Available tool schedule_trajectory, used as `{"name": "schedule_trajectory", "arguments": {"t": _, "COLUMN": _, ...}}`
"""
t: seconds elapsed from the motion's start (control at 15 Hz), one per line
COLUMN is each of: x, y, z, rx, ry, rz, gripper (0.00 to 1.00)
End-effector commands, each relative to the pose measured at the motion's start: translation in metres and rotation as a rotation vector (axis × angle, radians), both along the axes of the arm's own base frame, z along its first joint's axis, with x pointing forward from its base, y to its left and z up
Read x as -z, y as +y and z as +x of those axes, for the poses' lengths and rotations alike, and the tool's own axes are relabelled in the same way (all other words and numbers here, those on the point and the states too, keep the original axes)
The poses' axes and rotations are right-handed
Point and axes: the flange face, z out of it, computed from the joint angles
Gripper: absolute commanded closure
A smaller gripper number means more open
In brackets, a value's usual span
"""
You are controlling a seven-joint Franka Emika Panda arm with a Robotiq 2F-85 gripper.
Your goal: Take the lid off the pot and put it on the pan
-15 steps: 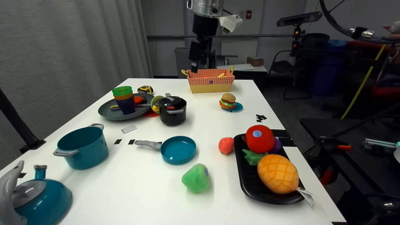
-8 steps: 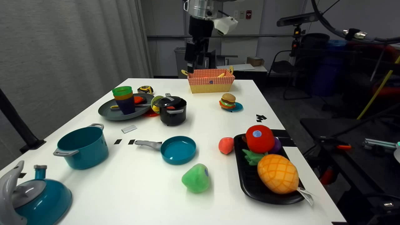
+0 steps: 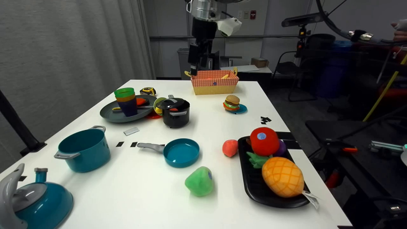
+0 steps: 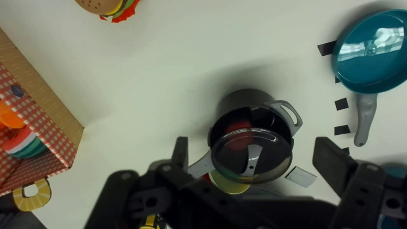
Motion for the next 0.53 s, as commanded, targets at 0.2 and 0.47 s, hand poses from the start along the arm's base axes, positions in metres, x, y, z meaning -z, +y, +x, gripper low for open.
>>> {"name": "schedule_trajectory", "arguments": {"t": 0.2, "x": 0.025, "y": 0.014, "z": 0.026, "rx": -0.007, "ry": 0.021, "rz": 0.004, "gripper": 0.00}}
{"name": "schedule_trajectory", "arguments": {"t": 0.47, "x": 0.042, "y": 0.020, "z": 0.048, "rx": 0.016, "ry": 0.015, "rz": 0.004, "gripper": 0.00}}
